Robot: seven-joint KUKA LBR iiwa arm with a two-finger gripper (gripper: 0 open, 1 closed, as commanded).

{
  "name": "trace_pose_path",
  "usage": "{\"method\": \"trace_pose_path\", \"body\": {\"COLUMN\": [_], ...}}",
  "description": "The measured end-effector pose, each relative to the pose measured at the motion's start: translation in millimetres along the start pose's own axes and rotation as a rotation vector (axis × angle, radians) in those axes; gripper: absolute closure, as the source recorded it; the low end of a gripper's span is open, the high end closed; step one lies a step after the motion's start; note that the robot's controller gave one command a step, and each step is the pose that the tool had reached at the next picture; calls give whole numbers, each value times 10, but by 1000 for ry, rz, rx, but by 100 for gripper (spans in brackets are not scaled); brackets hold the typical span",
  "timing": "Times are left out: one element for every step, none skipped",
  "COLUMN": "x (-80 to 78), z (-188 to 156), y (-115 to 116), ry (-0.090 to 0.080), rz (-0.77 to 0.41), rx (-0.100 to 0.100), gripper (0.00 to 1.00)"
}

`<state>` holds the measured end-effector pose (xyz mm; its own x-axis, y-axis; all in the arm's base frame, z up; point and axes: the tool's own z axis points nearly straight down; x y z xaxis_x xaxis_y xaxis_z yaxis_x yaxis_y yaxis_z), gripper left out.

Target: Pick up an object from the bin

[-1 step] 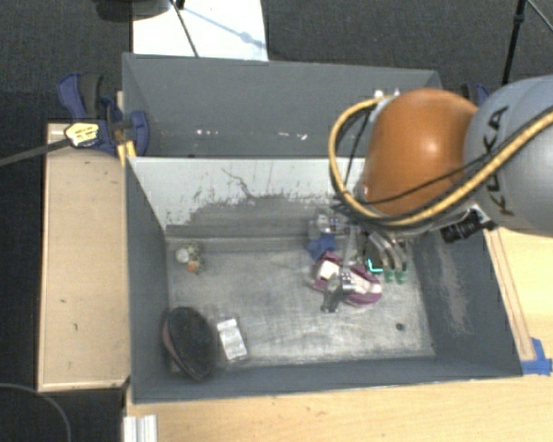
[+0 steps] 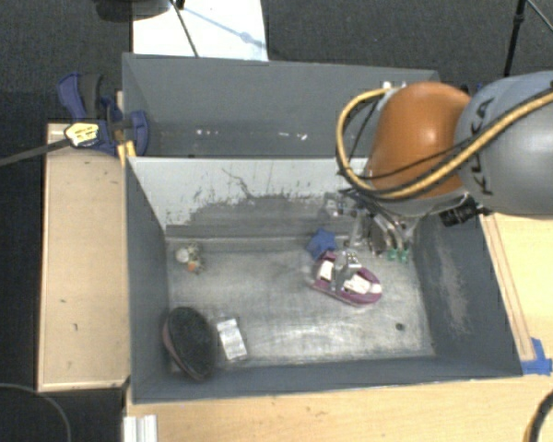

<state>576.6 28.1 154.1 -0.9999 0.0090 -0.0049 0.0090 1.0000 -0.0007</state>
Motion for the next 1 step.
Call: {"method": "trace_pose_path", "body": {"x": [3], "z": [764], "y": [-136], "ry": [-18], "rz": [72], "rx": [-4], "gripper": [0]}}
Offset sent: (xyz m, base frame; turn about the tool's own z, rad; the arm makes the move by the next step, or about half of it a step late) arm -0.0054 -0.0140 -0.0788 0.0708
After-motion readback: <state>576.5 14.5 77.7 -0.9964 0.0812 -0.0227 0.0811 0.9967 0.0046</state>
